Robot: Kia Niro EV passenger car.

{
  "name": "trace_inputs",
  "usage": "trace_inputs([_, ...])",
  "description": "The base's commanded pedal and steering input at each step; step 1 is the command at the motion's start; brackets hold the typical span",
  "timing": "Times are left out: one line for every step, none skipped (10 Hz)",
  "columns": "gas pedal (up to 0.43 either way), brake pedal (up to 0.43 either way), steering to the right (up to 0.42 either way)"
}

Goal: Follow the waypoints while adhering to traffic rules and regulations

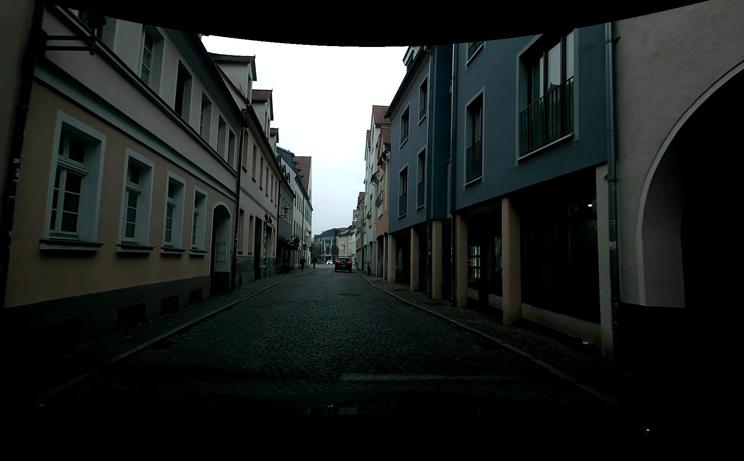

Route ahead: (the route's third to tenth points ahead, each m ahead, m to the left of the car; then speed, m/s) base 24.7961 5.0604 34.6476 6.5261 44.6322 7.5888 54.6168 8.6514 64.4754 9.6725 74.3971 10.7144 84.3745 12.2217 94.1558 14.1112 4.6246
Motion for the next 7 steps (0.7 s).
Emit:
trace_inputs([0.118, 0.0, -0.051])
trace_inputs([0.118, 0.0, -0.052])
trace_inputs([0.118, 0.0, -0.052])
trace_inputs([0.118, 0.0, -0.052])
trace_inputs([0.118, 0.0, -0.054])
trace_inputs([0.118, 0.0, -0.055])
trace_inputs([0.118, 0.0, -0.055])
